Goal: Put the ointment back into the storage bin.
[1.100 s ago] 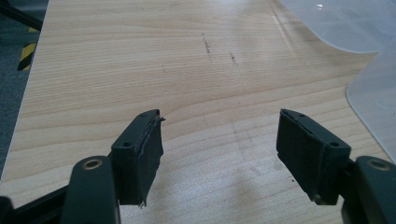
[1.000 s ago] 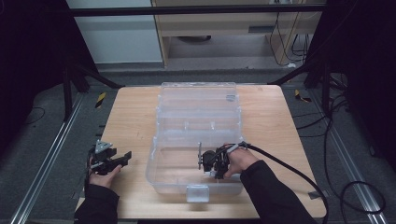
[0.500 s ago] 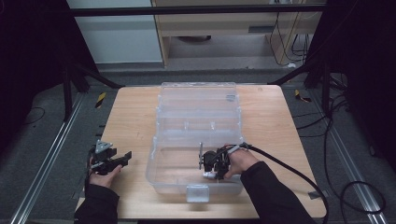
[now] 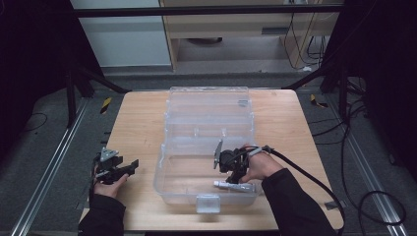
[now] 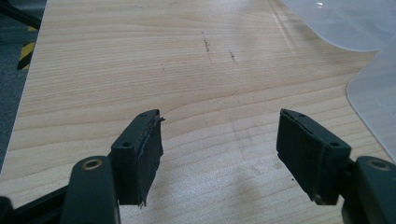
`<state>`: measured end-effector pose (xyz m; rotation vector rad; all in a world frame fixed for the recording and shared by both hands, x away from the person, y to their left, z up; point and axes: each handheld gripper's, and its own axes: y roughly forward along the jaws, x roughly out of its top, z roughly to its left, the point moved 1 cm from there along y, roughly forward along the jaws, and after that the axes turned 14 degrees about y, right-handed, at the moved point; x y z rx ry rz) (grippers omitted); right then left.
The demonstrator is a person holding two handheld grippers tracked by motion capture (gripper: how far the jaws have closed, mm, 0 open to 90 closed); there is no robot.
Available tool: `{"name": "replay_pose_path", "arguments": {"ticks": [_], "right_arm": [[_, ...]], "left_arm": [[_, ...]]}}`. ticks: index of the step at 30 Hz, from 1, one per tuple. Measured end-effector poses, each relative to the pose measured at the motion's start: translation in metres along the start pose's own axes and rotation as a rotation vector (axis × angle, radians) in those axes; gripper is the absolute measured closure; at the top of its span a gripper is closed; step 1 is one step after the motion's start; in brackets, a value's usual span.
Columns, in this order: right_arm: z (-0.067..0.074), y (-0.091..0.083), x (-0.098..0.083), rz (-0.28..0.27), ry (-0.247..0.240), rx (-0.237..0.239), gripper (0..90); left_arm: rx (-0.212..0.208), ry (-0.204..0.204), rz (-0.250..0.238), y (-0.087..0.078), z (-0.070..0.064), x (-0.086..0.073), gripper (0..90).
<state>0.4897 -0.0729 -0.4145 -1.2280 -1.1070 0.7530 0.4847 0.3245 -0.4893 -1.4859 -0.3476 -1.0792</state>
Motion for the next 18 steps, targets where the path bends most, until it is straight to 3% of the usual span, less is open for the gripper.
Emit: {"name": "replay_pose_path", "arguments": {"ticks": [6,9,12,18], "right_arm": [[-0.001,-0.024,-0.009,-0.118,0.075,0.001,51.1],[-0.003,-0.038,-0.019,-0.209,0.151,-0.002,48.8],[-0.005,-0.042,-0.024,-0.241,0.157,-0.008,49.1],[-0.007,-0.052,-0.042,-0.334,0.228,-0.018,49.8]], "left_arm": [[-0.005,-0.005,0.001,0.000,0.000,0.000,31.0],[-0.004,-0.006,0.001,0.000,0.000,0.000,31.0],[-0.004,-0.006,0.000,0.000,0.000,0.000,31.0],[-0.001,-0.007,0.000,0.000,0.000,0.000,31.0]]}}
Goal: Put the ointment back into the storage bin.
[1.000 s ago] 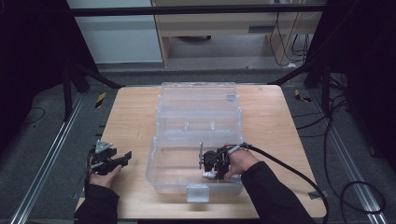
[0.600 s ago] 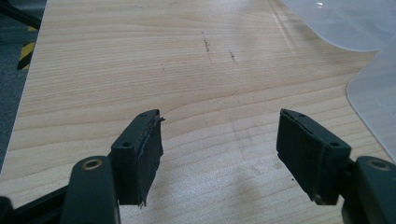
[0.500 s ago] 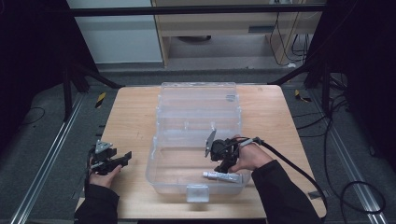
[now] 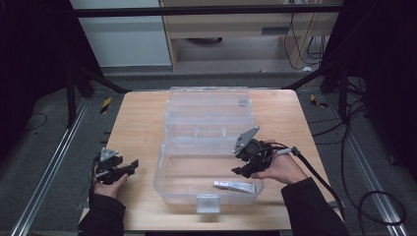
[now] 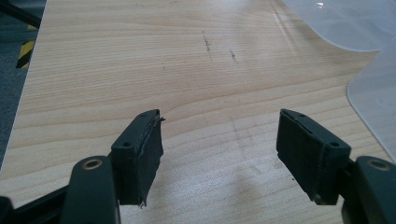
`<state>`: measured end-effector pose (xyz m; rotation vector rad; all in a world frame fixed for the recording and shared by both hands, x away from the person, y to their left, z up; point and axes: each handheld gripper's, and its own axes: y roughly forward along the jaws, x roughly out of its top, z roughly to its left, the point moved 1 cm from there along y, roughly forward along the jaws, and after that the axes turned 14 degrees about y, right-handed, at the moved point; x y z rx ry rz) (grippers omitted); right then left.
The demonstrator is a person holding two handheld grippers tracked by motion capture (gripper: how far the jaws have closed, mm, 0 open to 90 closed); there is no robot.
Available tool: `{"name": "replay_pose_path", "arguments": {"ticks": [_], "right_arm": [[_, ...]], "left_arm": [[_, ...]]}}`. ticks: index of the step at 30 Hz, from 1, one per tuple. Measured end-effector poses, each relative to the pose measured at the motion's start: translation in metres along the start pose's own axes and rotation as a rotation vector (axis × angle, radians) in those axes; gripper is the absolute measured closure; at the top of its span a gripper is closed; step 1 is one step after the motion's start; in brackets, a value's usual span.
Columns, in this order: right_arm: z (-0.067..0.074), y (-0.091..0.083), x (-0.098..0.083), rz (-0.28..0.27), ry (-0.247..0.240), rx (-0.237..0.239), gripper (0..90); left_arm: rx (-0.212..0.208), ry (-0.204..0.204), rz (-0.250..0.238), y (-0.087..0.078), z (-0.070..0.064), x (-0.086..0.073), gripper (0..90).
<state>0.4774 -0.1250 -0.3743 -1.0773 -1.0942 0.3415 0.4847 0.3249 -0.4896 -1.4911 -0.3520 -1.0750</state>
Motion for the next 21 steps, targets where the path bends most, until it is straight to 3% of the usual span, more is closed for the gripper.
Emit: {"name": "replay_pose_path", "arguments": {"ticks": [4,9,15,21], "right_arm": [[-0.005,-0.010,-0.010,-0.073,0.061,-0.006,49.5],[-0.013,-0.024,-0.023,-0.205,0.150,-0.031,46.7],[-0.025,-0.046,-0.044,-0.357,0.248,-0.090,42.2],[-0.038,-0.056,-0.067,-0.447,0.349,-0.149,38.2]], "left_arm": [[0.002,0.001,0.001,0.000,0.000,0.000,31.1],[0.002,-0.002,-0.001,0.000,0.000,0.000,31.1],[0.004,-0.001,-0.002,-0.001,0.000,0.000,31.2],[0.008,0.001,-0.004,-0.001,0.000,0.000,31.3]]}}
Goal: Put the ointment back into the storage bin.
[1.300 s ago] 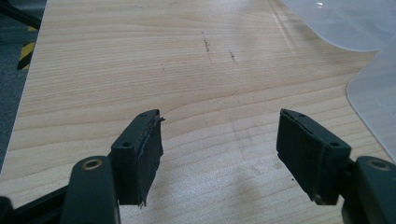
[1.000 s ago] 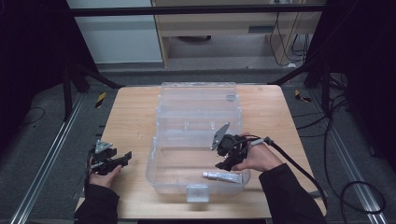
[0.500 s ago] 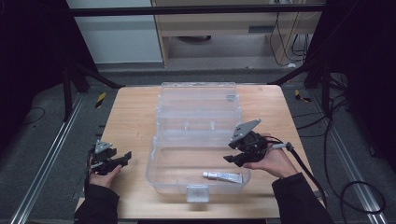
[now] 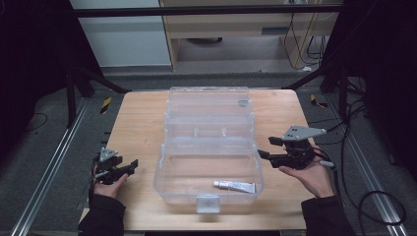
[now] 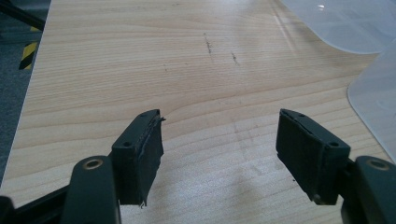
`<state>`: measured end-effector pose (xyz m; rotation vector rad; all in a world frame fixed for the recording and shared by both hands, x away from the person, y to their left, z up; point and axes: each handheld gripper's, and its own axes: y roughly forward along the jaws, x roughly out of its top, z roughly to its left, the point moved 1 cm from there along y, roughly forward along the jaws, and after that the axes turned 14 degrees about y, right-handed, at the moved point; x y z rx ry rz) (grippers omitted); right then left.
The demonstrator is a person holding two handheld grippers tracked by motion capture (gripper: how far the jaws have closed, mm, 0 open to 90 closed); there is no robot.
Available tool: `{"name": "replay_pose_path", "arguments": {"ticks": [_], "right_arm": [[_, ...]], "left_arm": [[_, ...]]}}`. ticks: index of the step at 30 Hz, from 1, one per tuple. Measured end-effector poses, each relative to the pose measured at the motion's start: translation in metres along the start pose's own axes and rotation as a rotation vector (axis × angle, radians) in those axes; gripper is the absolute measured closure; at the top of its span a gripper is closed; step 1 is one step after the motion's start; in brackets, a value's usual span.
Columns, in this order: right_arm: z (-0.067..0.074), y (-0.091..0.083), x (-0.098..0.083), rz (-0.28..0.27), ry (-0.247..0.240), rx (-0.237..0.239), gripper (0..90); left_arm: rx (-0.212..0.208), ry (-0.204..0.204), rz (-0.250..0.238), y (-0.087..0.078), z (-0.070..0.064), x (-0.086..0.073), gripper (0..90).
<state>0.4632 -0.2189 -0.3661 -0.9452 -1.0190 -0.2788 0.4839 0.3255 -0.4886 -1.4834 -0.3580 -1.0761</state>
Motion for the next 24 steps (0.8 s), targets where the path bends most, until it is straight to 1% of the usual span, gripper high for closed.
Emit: {"name": "replay_pose_path", "arguments": {"ticks": [1,2,5,8,10,11,13,14,17,18,20,21,23,24], "right_arm": [[-0.004,-0.001,-0.003,-0.017,0.015,-0.016,36.2],[-0.008,-0.002,-0.006,-0.020,0.026,-0.031,35.4],[-0.020,-0.002,-0.014,-0.052,0.061,-0.078,29.7],[-0.032,-0.001,-0.024,-0.099,0.108,-0.132,28.9],[-0.041,0.003,-0.031,-0.110,0.135,-0.172,27.3],[-0.045,0.005,-0.035,-0.107,0.151,-0.193,25.8],[-0.053,0.010,-0.042,-0.075,0.154,-0.232,24.9],[-0.057,0.011,-0.045,-0.069,0.162,-0.241,24.3],[-0.068,0.016,-0.055,-0.053,0.200,-0.246,24.4],[-0.072,0.018,-0.059,-0.048,0.213,-0.257,24.3],[-0.078,0.021,-0.066,-0.038,0.220,-0.282,23.5],[-0.080,0.022,-0.069,-0.030,0.236,-0.287,23.0],[-0.085,0.023,-0.075,-0.027,0.246,-0.303,21.7],[-0.086,0.024,-0.076,-0.026,0.241,-0.311,21.1]], "left_arm": [[0.000,0.000,-0.001,0.000,0.000,0.000,31.3],[0.001,0.000,-0.002,0.000,0.000,0.000,31.4],[0.001,0.000,-0.003,0.000,0.000,0.000,31.4],[0.001,0.001,-0.004,-0.001,0.000,0.000,31.5],[0.004,-0.001,-0.006,-0.001,0.000,0.000,31.5],[0.004,-0.001,-0.007,-0.001,0.000,0.000,31.7],[0.004,-0.002,-0.009,-0.001,0.000,0.000,31.8],[0.005,0.001,-0.010,-0.001,0.000,0.000,31.8],[0.005,0.005,-0.010,-0.001,-0.001,0.001,31.8],[0.005,0.006,-0.010,-0.001,-0.001,0.001,31.8],[0.006,0.007,-0.013,-0.001,-0.001,0.000,31.8],[0.007,0.008,-0.014,-0.001,0.000,0.000,31.9],[0.008,0.010,-0.014,0.000,0.000,0.000,32.2],[0.011,0.013,-0.013,0.000,0.000,0.000,32.4]]}}
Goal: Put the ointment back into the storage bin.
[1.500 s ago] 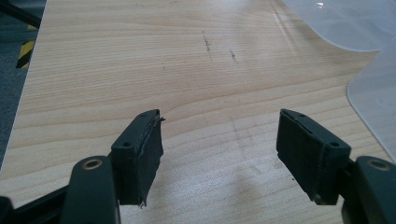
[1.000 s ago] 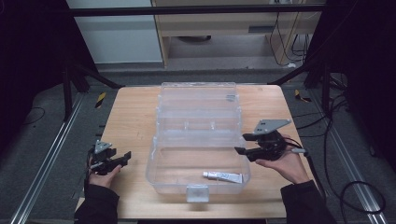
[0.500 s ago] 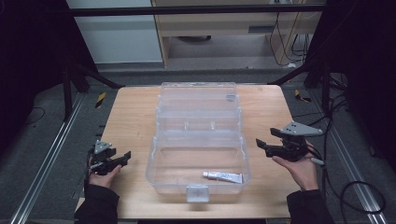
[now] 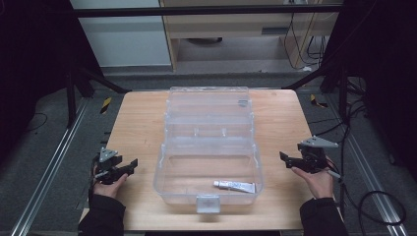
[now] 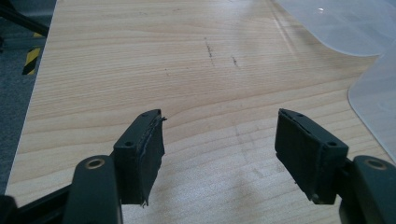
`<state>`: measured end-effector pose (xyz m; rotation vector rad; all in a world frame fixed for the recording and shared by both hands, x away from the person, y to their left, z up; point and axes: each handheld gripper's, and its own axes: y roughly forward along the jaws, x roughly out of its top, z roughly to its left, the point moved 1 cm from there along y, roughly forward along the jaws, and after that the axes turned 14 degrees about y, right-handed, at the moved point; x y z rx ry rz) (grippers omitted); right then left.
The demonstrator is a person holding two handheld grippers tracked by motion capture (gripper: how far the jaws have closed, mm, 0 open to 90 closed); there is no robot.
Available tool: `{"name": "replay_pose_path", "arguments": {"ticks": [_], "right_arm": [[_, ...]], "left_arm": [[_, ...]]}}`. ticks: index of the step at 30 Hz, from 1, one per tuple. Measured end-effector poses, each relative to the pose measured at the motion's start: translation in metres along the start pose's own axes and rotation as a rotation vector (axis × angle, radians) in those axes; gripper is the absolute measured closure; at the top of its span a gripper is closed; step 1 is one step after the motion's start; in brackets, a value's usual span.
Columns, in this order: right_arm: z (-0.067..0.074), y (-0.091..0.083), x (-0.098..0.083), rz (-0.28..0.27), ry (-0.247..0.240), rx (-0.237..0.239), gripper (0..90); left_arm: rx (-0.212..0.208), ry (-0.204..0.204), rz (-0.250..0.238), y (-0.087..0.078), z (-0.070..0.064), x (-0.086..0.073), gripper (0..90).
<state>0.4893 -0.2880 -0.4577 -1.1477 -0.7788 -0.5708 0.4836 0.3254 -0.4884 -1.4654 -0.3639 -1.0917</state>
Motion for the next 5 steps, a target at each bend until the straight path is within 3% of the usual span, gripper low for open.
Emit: {"name": "replay_pose_path", "arguments": {"ticks": [5], "right_arm": [[-0.0058,0.0056,-0.0056,-0.002,0.015,-0.043,18.1]], "left_arm": [[0.023,0.017,0.001,0.0005,0.0002,-0.0005,33.3]]}}
